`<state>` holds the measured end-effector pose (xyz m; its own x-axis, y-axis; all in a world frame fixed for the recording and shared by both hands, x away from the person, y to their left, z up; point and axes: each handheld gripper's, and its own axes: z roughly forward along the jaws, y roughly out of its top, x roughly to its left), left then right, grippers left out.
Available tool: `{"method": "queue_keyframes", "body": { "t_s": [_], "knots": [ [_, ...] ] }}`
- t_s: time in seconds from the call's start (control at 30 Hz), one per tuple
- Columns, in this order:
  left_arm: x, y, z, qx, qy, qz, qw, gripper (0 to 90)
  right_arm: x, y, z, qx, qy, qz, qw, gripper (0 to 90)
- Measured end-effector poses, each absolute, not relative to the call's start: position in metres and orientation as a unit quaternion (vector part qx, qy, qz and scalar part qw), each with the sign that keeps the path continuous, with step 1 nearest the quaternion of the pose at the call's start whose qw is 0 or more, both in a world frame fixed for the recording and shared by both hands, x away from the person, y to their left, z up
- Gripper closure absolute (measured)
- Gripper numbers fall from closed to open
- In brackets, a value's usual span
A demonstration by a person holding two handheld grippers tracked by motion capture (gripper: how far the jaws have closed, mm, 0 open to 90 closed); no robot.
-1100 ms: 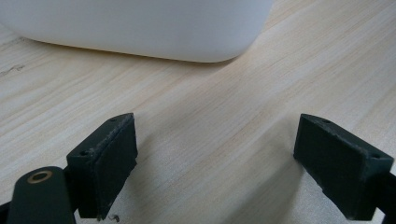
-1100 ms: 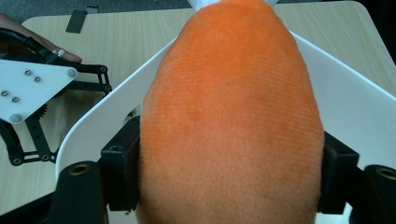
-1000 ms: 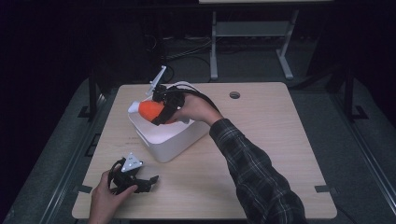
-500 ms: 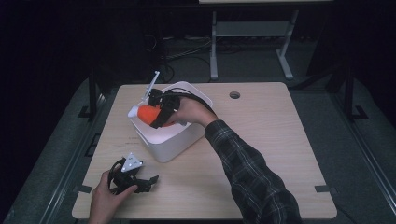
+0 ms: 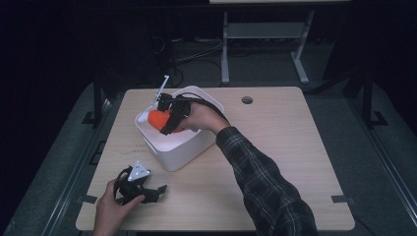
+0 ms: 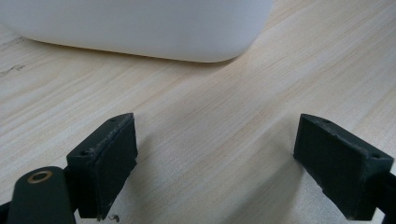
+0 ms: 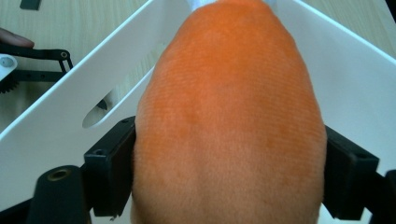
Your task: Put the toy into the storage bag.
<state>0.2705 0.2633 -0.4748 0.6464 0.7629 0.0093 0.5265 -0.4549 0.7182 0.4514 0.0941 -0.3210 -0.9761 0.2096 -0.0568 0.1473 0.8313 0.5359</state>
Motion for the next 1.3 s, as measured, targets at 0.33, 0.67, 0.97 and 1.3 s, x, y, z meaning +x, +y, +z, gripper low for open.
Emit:
{"method": "queue_keyframes", "body": {
  "t_s": [0.33,0.67,0.97,1.3],
  "knots": [
    [0.271,0.263,-0.475,0.836,0.386,0.167,0.352,12.5,0.449,0.094,-0.318,0.095,0.951,0.289,0.051,14.4],
    [0.270,0.263,-0.475,0.835,0.386,0.168,0.354,12.6,0.443,0.066,-0.308,0.104,0.943,0.310,0.057,14.1],
    [0.270,0.263,-0.475,0.835,0.387,0.167,0.355,12.6,0.440,0.030,-0.296,0.121,0.933,0.332,0.068,13.7],
    [0.270,0.263,-0.475,0.835,0.387,0.168,0.354,12.5,0.423,-0.008,-0.292,0.144,0.921,0.353,0.075,12.9]
  ]
}}
